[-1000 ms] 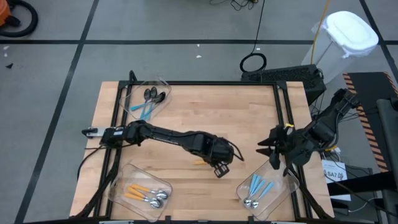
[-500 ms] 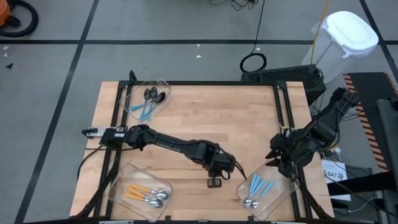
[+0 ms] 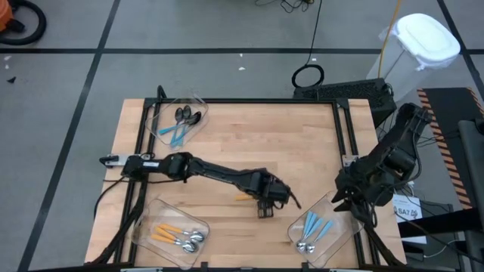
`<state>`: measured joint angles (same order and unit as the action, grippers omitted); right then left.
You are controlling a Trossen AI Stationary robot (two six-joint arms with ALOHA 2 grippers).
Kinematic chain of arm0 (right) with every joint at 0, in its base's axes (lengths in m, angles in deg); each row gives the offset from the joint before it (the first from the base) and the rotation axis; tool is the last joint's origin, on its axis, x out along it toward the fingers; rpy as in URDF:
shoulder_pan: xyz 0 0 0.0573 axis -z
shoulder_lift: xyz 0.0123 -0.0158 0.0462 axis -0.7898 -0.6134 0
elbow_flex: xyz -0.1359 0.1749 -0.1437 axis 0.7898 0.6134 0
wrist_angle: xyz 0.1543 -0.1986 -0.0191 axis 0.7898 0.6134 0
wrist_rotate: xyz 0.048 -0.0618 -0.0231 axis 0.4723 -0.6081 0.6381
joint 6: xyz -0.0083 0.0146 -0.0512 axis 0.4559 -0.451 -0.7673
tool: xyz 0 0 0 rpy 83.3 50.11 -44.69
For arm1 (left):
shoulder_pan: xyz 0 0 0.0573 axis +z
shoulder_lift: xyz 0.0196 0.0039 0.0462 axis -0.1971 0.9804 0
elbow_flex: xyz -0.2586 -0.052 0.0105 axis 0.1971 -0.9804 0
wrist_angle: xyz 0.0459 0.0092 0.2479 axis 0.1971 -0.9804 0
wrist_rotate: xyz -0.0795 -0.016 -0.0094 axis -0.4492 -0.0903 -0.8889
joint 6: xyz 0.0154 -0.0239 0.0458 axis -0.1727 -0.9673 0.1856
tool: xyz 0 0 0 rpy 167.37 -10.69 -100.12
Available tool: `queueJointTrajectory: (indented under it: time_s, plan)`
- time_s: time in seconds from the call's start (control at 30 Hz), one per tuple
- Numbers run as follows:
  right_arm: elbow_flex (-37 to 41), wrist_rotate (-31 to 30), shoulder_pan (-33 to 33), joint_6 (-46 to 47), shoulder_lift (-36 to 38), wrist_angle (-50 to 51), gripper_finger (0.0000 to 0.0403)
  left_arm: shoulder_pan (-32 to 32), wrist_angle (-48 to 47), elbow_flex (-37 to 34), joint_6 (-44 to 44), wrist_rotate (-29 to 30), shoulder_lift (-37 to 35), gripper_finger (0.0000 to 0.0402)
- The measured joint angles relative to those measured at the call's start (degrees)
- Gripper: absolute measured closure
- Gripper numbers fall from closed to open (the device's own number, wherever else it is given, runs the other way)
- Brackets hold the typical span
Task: Sort silverware by color (type)
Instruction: Put the yellow spoon into the bottom left transparent bin
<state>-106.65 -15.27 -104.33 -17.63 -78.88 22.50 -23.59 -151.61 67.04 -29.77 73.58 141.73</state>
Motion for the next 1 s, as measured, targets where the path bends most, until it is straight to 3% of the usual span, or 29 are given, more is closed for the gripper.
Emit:
queueJointTrajectory:
  time_s: [0.37,0.6,1.0]
  plan:
    - [0.0,-3.0,-4.6,1.3,0.0,0.1,0.0253,2.7,0.3,0.0,2.6,-5.9,2.1,0.0197]
    - [0.0,-5.7,-5.8,2.4,0.0,0.4,0.0253,0.5,-2.0,0.2,5.0,-4.8,4.4,0.0201]
    - [0.0,-10.2,-5.8,5.4,0.0,0.5,0.0253,0.8,0.3,0.2,4.9,-5.4,6.6,0.0297]
